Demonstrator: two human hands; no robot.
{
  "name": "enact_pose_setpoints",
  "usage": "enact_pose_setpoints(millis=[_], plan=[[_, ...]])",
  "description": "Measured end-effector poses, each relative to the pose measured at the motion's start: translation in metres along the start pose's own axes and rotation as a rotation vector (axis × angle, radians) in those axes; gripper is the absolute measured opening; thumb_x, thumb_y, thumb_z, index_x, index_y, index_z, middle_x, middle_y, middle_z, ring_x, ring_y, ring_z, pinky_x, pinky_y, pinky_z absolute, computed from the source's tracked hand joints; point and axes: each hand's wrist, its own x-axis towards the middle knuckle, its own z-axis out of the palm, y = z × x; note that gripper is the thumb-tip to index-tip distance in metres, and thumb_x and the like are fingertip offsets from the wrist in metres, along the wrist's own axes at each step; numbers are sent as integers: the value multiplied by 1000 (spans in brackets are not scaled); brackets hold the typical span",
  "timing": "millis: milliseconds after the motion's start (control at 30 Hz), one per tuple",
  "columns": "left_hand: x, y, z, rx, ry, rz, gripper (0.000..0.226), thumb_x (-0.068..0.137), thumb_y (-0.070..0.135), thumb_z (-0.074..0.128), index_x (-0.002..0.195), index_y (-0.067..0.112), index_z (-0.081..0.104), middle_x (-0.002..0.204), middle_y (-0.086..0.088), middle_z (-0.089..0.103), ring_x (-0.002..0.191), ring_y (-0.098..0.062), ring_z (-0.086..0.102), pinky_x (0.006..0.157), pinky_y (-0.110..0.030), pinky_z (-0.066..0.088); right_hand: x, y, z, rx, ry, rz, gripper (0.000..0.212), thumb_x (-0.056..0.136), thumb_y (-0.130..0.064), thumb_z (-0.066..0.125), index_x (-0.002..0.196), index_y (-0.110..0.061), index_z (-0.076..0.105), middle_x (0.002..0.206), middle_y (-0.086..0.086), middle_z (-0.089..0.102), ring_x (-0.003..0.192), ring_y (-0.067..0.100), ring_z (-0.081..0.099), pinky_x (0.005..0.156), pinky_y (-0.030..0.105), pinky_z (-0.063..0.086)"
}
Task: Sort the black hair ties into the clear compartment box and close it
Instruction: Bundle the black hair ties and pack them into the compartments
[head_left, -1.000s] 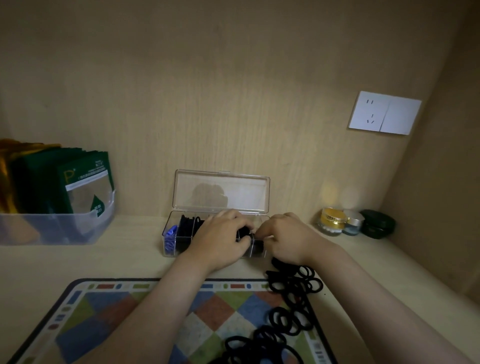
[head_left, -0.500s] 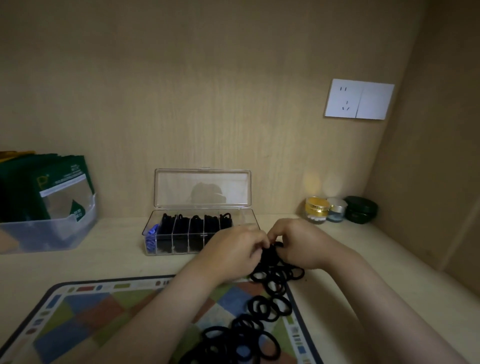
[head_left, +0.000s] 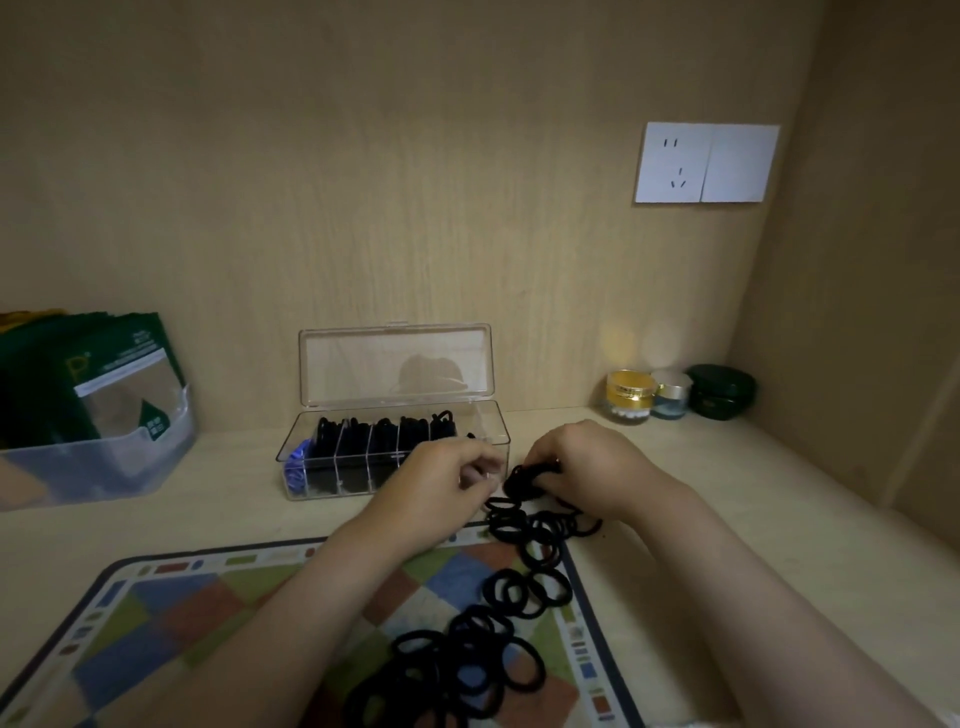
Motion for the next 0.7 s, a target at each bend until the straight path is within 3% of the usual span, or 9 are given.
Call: enact_pose_setpoints(millis=[100, 200, 267, 367, 467, 600, 700], plan=[[0, 4, -1, -70, 40, -5, 36, 88, 23, 71, 122, 31, 67, 108, 18, 68, 90, 8, 65, 74, -9, 49, -3, 3, -4, 391, 27, 22, 12, 89, -21, 69, 96, -25, 78, 87, -7, 76, 82, 9, 70, 80, 35, 59], [2, 12, 1, -183, 75, -59, 45, 84, 26, 77, 126, 34, 65, 107, 17, 70, 93, 6, 66, 85, -18, 54, -9, -4, -11, 750, 20, 15, 10, 91, -14, 69, 92, -16, 78, 84, 7, 77, 76, 16, 71, 76, 35, 58], [3, 16, 2, -228, 91, -86, 38, 84, 23, 76, 120, 34, 69, 102, 14, 73, 87, -1, 69, 83, -24, 58, -10, -10, -11, 823, 20, 33, 8, 91, -13, 69, 94, -14, 77, 81, 9, 76, 66, 15, 66, 62, 29, 55], [3, 21, -2, -354, 85, -198, 27, 88, 14, 73, 111, 29, 73, 92, 8, 75, 67, -16, 71, 67, -37, 62, -9, -17, -11, 887, 52, 123, 10, 87, -15, 75, 95, -11, 73, 72, 4, 73, 55, 12, 62, 46, 18, 44], [4, 24, -9, -458, 13, -275, 27, 87, 13, 73, 115, 15, 72, 92, -1, 76, 68, -13, 72, 59, -29, 59, -9, -20, -11, 916, 53, 166, 13, 85, -22, 78, 91, -12, 71, 66, 7, 71, 51, 13, 60, 42, 20, 39], [2, 25, -18, -485, -47, -298, 24, 82, 22, 79, 104, 14, 73, 93, -4, 75, 76, -16, 73, 58, -25, 56, -10, -27, -11, 944, 3, 157, 12, 88, -22, 74, 90, -11, 71, 57, 5, 65, 42, 9, 53, 39, 20, 32], [3, 21, -25, -472, -105, -337, 16, 84, 21, 77, 97, 14, 73, 88, -7, 76, 70, -19, 69, 57, -24, 55, -10, -27, -14, 985, -20, 167, 15, 86, -24, 75, 98, -16, 71, 68, 2, 69, 49, 11, 58, 41, 22, 32]])
